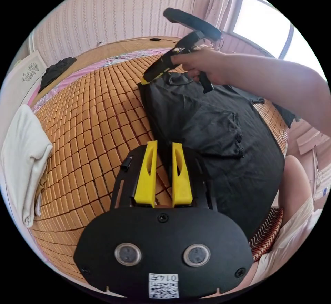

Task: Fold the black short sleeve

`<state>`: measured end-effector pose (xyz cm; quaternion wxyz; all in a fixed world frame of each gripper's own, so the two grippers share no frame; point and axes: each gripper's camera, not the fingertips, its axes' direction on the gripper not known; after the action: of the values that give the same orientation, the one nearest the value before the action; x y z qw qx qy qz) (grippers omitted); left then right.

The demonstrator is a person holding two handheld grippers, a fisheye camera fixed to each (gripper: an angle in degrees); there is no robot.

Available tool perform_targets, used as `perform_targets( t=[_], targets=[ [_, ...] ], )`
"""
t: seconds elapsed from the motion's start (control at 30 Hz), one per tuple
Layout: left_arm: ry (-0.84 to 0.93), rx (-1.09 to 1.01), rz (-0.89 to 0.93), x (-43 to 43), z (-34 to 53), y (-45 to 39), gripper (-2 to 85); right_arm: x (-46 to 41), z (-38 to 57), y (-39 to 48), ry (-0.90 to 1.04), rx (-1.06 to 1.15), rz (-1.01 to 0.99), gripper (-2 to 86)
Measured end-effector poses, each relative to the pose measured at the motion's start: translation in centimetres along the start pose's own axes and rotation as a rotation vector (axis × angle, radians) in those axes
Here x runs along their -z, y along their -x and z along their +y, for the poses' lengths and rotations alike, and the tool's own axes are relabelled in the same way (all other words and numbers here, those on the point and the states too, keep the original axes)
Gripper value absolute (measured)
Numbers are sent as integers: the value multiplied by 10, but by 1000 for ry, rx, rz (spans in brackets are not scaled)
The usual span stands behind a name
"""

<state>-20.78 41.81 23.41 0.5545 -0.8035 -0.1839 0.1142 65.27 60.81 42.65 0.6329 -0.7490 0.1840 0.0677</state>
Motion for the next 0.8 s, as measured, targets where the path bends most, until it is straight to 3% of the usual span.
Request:
perform_targets(
  t=[0.13, 0.3, 0.43, 0.67, 0.8],
  targets=[
    [24, 1, 50, -15, -13, 0, -6, 9, -20, 16, 2, 100, 58, 2],
    [-46, 59, 25, -12, -18, 6, -7, 20, -42, 35, -9, 187, 72, -1],
    [12, 119, 40, -31, -26, 14, 16, 41, -38, 36, -54, 164, 173, 22],
    [-76, 129, -16, -9, -38, -6, 49, 122, 91, 29, -142, 131, 74, -5],
    [-83, -18, 209, -13, -55, -74, 54, 123, 173, 23, -71, 46, 111, -8]
  ],
)
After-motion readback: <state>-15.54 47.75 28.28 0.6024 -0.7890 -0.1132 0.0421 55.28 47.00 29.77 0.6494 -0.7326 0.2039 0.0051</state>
